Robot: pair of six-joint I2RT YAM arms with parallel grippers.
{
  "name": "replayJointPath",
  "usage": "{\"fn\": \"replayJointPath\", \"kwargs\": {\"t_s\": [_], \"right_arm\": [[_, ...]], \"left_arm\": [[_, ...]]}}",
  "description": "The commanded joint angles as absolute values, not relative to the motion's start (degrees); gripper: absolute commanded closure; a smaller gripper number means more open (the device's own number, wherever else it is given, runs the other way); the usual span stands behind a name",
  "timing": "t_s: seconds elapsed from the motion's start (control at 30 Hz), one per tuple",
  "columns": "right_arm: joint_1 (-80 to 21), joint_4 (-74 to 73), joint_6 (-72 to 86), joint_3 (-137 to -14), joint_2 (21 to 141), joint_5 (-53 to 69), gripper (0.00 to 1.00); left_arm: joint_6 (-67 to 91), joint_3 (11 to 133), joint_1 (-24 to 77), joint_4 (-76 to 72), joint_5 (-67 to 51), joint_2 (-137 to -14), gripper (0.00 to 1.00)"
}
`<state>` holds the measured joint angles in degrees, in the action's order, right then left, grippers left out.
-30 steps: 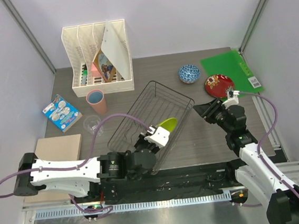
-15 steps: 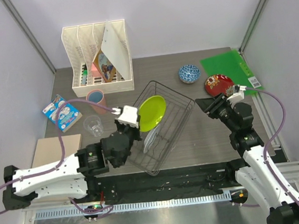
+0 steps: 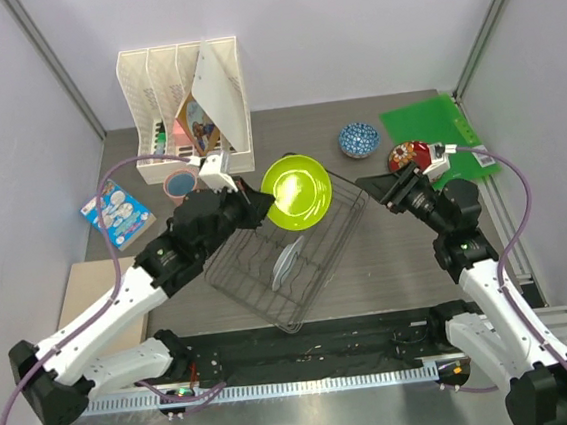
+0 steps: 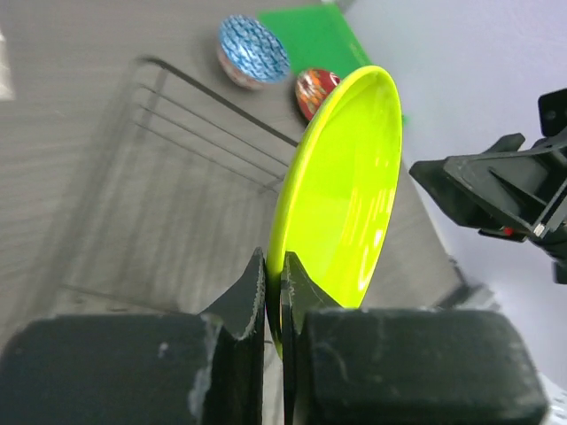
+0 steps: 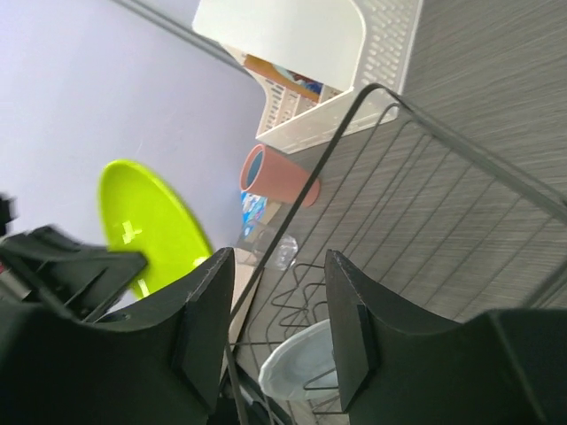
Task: Unload the mixed dishes from the dish rack
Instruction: Pick up the plate from the dish rack, then place the plate at the center of the board.
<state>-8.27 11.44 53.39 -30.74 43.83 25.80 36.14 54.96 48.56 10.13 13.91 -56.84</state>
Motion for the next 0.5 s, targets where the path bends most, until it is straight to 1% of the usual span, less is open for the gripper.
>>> {"fn": "replayJointPath", "kwargs": {"t_s": [0.0, 0.03, 0.27, 0.47], "right_arm": [[-8.61, 18.37, 55.28, -34.36, 42.63, 30.32, 0.47], [-8.61, 18.28, 55.11, -34.54, 42.45, 30.24, 0.46], [-8.61, 17.32, 53.79, -34.63, 43.76, 31.90, 0.44], [-8.53, 14.94, 51.68, -34.37, 45.79, 32.25, 0.44]], "left_arm": [[47.62, 57.57, 43.16, 3.88, -7.89, -62.48, 1.00], [49.46, 57.31, 42.11, 1.87, -10.78, -63.27, 1.00], [54.66, 56.78, 41.31, -6.22, -17.13, -69.34, 1.00], [55.37, 57.74, 41.40, -7.47, -18.10, -71.10, 1.00]]}}
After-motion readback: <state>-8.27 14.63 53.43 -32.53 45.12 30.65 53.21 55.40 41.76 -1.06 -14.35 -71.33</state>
